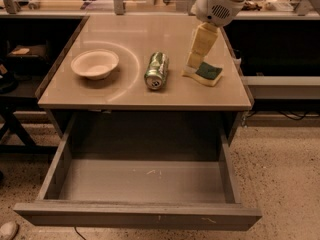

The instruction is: Place green can into top drawer

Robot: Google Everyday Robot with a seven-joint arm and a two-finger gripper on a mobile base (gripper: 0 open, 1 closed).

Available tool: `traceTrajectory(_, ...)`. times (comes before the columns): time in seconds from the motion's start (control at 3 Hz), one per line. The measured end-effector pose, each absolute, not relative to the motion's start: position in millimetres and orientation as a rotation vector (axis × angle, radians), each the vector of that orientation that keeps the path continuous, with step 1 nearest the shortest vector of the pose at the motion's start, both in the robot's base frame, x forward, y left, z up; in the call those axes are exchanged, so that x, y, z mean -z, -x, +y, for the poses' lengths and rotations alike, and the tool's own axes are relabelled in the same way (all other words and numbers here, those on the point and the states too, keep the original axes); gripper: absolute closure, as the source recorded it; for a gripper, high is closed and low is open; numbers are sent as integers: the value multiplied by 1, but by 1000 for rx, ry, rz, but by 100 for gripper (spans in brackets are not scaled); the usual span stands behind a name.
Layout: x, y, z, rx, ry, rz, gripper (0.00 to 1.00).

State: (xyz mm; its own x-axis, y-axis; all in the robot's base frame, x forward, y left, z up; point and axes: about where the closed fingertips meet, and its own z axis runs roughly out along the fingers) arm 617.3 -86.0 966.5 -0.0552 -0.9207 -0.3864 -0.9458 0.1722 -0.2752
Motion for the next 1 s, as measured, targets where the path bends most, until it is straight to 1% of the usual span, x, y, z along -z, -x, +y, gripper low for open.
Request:
traceTrajectory(0.67,-950,-655,-34,-13,1946,1909,0)
traceTrajectory(1.0,-942,-674,-13,-35,2006,1879,0)
